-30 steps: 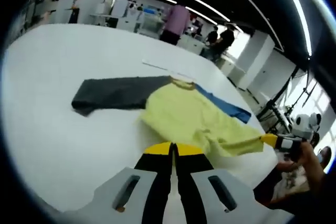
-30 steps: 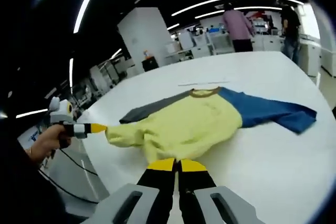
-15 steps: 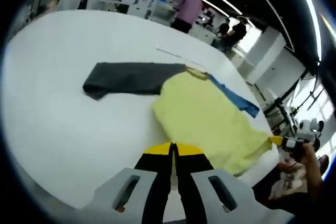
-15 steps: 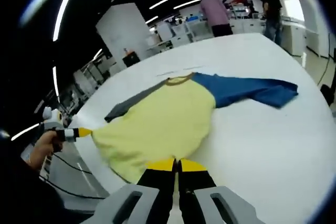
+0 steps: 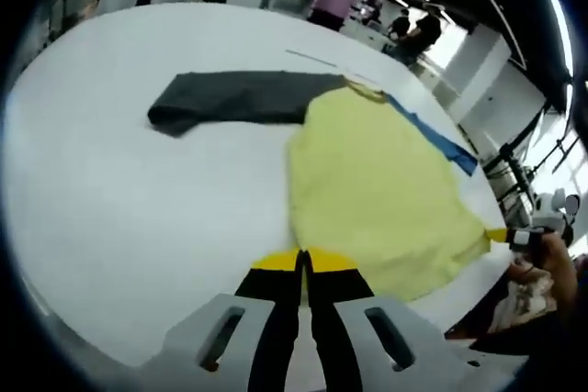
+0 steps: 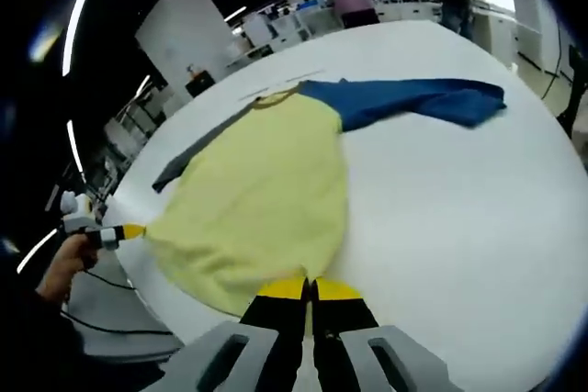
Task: Fold the garment on the visible template until the final outline fits inside the template.
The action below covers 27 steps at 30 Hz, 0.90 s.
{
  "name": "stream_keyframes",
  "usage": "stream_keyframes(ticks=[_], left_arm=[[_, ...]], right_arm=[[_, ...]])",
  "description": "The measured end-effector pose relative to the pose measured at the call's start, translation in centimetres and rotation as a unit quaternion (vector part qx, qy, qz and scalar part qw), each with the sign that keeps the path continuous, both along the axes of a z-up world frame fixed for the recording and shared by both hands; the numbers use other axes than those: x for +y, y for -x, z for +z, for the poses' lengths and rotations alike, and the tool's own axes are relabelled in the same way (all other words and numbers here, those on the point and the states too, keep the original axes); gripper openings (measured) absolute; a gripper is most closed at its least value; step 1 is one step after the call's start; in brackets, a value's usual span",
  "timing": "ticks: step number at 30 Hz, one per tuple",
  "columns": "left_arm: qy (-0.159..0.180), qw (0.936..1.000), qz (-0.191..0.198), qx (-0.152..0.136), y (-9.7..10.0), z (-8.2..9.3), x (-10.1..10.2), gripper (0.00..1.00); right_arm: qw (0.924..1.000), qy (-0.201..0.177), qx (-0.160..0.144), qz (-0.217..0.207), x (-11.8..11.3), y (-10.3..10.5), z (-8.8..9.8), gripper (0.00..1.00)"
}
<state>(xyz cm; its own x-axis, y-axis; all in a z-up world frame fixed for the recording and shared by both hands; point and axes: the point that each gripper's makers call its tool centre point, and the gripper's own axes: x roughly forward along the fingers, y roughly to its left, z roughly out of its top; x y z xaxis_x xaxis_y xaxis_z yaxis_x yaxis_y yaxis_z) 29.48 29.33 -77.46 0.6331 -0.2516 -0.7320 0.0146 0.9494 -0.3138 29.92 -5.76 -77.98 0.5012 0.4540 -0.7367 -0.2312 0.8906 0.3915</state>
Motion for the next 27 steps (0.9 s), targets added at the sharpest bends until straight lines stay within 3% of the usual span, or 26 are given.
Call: stream_keyframes(ticks=[2,8,14,16,21,27], left_arm=[[-0.007,0.9998,-0.011,-0.015,-0.3,-0.1,0.0,0.0],[-0.004,0.9995,-0.02,-0.022,-0.1,-0.2,0.2,0.0],[0.018,0.9981,-0.032,-0.049,-0.1,0.8,0.1,0.01],[0.022,0.997,-0.042,-0.06,0.0,1.4,0.0,0.03],[0.004,0.9924,-0.094,-0.079,0.5,2.3,0.2,0.13],[0.009,0.9848,-0.163,-0.061,1.9,1.3,-0.7,0.23]], right_arm=[[1.0,0.007,0.001,0.002,-0.2,0.1,-0.4,0.0],[0.9999,0.013,-0.003,0.009,-0.3,0.0,-0.7,0.0],[0.9998,0.007,-0.013,0.013,-0.2,-0.2,-0.3,0.01],[0.9998,0.007,-0.013,0.014,-0.1,-0.1,-0.1,0.06],[0.9995,0.013,-0.012,0.026,-0.1,0.2,0.1,0.14],[0.9988,0.03,-0.008,0.038,-0.4,0.7,0.0,0.18]])
